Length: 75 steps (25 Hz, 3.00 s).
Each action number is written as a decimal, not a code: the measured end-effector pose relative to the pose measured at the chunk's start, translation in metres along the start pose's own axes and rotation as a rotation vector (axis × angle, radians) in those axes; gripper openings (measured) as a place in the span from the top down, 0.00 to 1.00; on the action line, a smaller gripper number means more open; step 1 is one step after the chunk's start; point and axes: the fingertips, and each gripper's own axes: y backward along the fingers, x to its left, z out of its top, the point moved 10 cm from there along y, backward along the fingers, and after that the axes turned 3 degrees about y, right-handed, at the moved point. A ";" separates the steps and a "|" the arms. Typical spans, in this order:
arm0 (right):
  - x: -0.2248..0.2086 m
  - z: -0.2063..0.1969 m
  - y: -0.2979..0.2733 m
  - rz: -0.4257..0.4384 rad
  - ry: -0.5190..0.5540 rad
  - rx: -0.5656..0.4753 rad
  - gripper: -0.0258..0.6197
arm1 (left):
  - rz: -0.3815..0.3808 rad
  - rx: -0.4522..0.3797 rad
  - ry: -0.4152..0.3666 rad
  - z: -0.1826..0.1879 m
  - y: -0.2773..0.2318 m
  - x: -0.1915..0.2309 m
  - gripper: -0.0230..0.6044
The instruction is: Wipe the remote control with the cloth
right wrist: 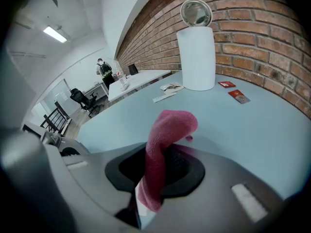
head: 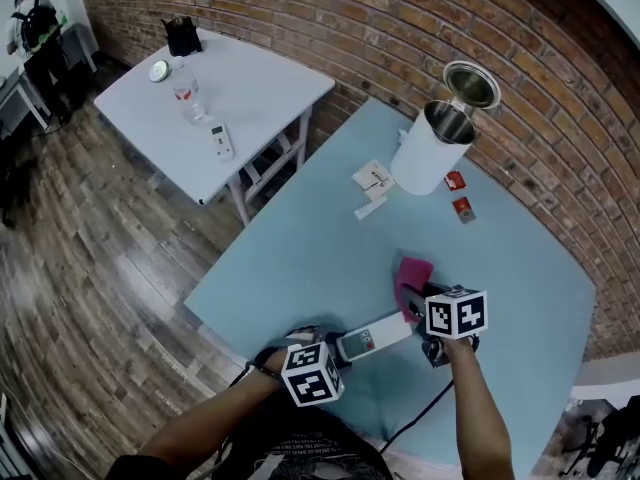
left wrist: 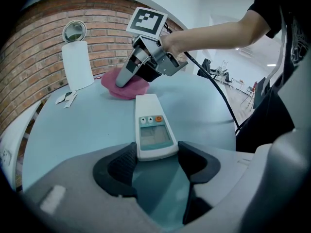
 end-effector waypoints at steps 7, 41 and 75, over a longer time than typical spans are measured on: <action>-0.004 0.012 0.004 -0.026 0.033 -0.041 0.84 | -0.013 0.008 -0.013 0.000 0.000 0.002 0.54; 0.111 0.011 -0.040 0.303 0.147 0.066 0.84 | -0.018 0.042 -0.029 -0.001 -0.001 0.002 0.54; 0.029 -0.150 0.093 0.019 -0.727 -0.623 0.84 | 0.119 0.144 0.124 0.026 -0.013 0.005 0.51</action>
